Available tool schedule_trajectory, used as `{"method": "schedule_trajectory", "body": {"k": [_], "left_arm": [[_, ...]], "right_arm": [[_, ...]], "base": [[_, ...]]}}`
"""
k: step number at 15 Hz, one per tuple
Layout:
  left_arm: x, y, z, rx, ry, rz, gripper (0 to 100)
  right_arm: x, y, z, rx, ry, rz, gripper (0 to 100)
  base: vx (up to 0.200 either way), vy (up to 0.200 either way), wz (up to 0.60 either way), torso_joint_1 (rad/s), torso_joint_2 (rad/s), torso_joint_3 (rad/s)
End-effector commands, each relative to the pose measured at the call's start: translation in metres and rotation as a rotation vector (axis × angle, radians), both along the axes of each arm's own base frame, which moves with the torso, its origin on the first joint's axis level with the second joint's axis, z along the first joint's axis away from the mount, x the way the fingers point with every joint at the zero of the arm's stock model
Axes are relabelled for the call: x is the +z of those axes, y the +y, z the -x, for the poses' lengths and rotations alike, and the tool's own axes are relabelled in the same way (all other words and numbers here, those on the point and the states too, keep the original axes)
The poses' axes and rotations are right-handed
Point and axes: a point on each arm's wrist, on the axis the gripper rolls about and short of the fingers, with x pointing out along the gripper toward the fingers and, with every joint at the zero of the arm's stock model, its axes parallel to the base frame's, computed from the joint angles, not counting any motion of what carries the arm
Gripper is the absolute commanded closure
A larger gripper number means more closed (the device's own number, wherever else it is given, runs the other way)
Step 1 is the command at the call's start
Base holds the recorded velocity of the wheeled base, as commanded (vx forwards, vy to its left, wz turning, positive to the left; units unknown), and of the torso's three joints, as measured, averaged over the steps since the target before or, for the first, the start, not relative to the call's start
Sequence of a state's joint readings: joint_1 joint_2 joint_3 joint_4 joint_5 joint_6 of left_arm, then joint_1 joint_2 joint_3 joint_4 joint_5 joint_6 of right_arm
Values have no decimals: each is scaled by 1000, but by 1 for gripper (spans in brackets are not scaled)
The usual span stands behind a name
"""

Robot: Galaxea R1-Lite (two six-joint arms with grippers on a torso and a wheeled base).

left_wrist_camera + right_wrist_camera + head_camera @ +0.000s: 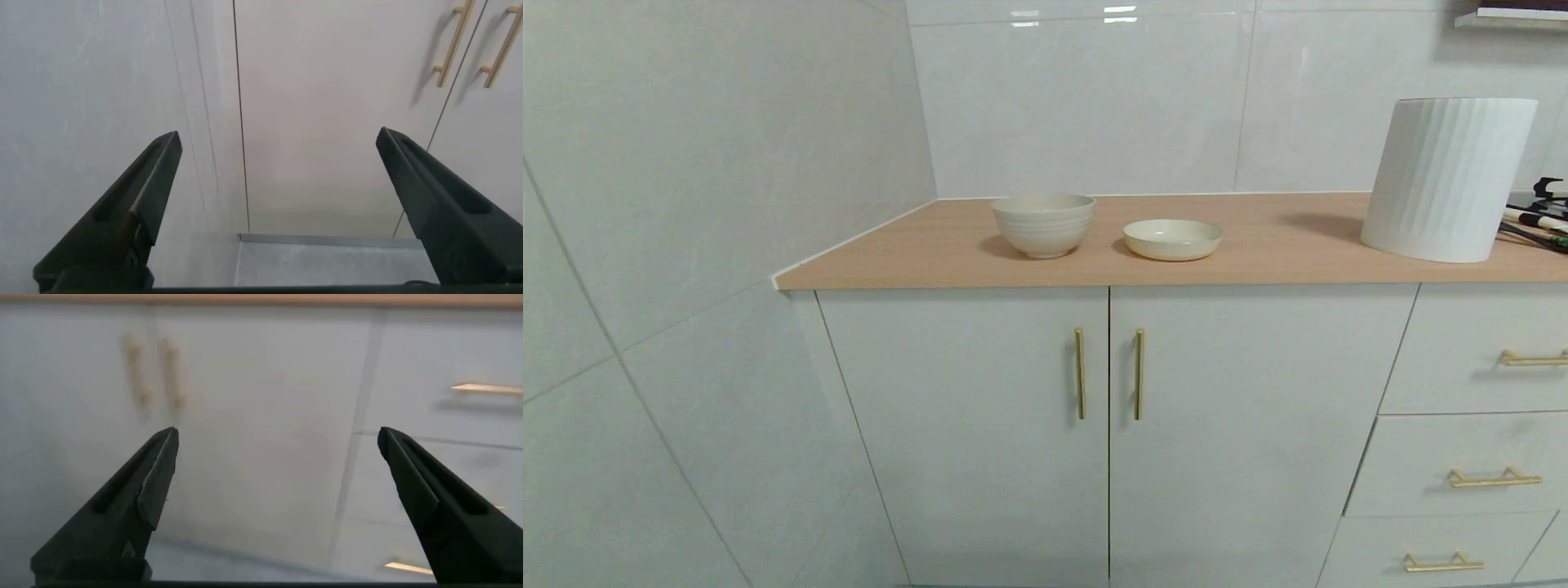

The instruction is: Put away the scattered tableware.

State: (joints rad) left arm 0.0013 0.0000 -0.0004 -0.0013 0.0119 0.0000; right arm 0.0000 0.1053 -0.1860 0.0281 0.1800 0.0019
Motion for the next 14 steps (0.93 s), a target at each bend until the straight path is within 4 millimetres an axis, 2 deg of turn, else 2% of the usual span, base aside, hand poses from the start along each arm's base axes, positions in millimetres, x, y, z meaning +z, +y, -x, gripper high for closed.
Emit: {"method": "schedule_trajectory", "body": {"k": [1, 2, 4, 6, 7, 8, 9, 10, 11, 14], "left_arm": [[0, 0, 0, 1, 0, 0, 0], [0, 0, 0, 1, 0, 0, 0], [0, 0, 0, 1, 0, 0, 0], [0, 0, 0, 1, 0, 0, 0], [0, 0, 0, 1, 0, 0, 0], [0, 0, 0, 1, 0, 2, 0], [0, 0, 0, 1, 0, 0, 0], [0, 0, 0, 1, 0, 0, 0], [0, 0, 0, 1, 0, 0, 0], [0, 0, 0, 1, 0, 2, 0]], "right_arm": [[23, 3, -34, 151, 222, -10, 0], [39, 4, -60, 200, 326, -21, 0], [56, 10, -96, 291, 437, -16, 0], [68, 25, -123, 417, 487, 7, 0], [75, 45, -153, 505, 533, 27, 0], [76, 59, -177, 543, 552, 27, 0], [76, 69, -190, 564, 559, 20, 0], [74, 88, -217, 598, 556, 4, 0], [70, 100, -236, 611, 545, -5, 0], [57, 130, -275, 678, 545, -60, 0]], "base": [[0, 0, 0, 0, 0, 0], [0, 0, 0, 0, 0, 0], [0, 0, 0, 0, 0, 0], [0, 0, 0, 0, 0, 0], [0, 0, 0, 0, 0, 0], [0, 0, 0, 0, 0, 0], [0, 0, 0, 0, 0, 0], [0, 0, 0, 0, 0, 0], [0, 0, 0, 0, 0, 0], [0, 0, 0, 0, 0, 0]]}}
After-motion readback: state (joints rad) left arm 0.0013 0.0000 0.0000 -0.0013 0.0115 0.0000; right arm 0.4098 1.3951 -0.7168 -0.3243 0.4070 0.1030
